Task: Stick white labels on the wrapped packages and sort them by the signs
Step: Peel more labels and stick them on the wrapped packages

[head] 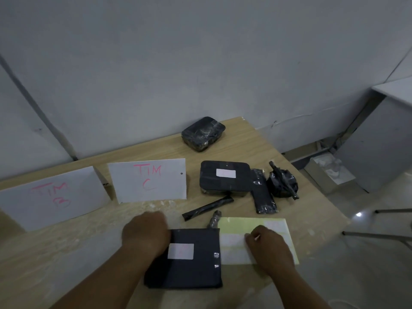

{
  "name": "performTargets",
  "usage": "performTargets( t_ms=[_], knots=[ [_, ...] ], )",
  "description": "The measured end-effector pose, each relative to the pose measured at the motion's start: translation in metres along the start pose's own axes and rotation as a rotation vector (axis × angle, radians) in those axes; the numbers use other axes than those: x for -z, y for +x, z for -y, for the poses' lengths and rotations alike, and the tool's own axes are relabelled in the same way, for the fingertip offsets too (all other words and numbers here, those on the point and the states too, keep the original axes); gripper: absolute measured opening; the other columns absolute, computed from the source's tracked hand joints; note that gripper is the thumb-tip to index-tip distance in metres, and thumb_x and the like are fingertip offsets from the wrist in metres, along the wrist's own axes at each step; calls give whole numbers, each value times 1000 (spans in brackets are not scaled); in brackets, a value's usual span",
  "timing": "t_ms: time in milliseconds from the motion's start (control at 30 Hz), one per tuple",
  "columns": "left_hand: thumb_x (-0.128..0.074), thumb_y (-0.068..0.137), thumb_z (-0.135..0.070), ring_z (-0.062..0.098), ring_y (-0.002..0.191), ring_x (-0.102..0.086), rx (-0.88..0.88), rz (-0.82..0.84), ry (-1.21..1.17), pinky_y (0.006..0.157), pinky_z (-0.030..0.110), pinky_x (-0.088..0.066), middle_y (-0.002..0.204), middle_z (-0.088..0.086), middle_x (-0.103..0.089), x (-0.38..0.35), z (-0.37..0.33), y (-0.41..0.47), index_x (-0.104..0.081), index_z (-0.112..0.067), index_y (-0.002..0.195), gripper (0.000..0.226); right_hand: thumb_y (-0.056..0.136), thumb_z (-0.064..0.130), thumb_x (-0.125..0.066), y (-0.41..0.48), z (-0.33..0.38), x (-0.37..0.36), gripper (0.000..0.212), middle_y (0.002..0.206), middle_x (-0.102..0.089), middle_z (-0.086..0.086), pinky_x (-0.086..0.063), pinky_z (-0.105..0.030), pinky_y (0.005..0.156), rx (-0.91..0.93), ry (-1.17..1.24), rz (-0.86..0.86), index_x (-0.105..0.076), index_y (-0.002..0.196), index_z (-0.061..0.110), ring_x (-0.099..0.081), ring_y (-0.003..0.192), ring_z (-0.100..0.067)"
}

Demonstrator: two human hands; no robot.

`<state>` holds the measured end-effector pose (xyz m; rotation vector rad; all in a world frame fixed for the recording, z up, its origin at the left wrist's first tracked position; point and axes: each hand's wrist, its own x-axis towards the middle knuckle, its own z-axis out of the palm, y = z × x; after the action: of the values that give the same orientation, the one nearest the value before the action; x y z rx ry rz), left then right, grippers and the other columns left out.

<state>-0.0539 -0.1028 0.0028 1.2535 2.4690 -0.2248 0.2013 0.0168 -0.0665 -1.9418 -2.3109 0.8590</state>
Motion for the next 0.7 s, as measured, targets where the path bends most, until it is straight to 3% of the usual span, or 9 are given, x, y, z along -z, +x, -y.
performTargets(
  t_ms=[100,167,233,400,533,700],
  knots=[
    [-45,96,-42,21,85,-60,-383,-205,-19,69,32,-42,98,-1,-64,5,-57,7,-58,-22,98,24,90,52,-53,10,-28,8,36,114,-59,-1,-48,-34,83,-121,2,-137,-56,119,29,-57,104,-23],
    [-46,95,-46,23,97,-58,-594,-197,-17,79,34,-43,108,1,-64,0,-93,10,-58,-22,105,29,87,55,-56,14,-36,10,44,118,-56,1,-47,-36,83,-156,-19,-163,-54,124,31,-52,109,-23],
    [-49,94,-47,24,109,-53,-681,-127,7,91,37,-41,121,2,-60,-11,-130,17,-56,-22,120,37,82,63,-57,21,-45,11,54,122,-53,3,-47,-36,83,-165,-76,-154,-49,126,33,-49,111,-21],
    [-56,91,-48,31,126,-41,-653,38,145,103,46,-32,141,10,-44,-39,-202,34,-35,-14,144,67,70,81,-50,29,-67,7,76,122,-51,4,-45,-34,80,-107,-228,-185,-46,129,33,-50,108,-20],
    [-70,81,-45,36,122,-39,-529,84,200,99,50,-35,137,15,-39,-54,-228,39,-28,-14,144,82,66,84,-49,31,-76,4,78,114,-54,6,-41,-33,72,-48,-268,-236,-51,124,33,-53,100,-19],
    [-81,70,-46,36,118,-41,-498,98,185,96,47,-39,133,16,-40,-55,-239,51,-27,-15,143,96,65,86,-47,37,-81,9,81,117,-53,7,-41,-34,77,-43,-242,-209,-48,126,33,-50,104,-18]
  ],
)
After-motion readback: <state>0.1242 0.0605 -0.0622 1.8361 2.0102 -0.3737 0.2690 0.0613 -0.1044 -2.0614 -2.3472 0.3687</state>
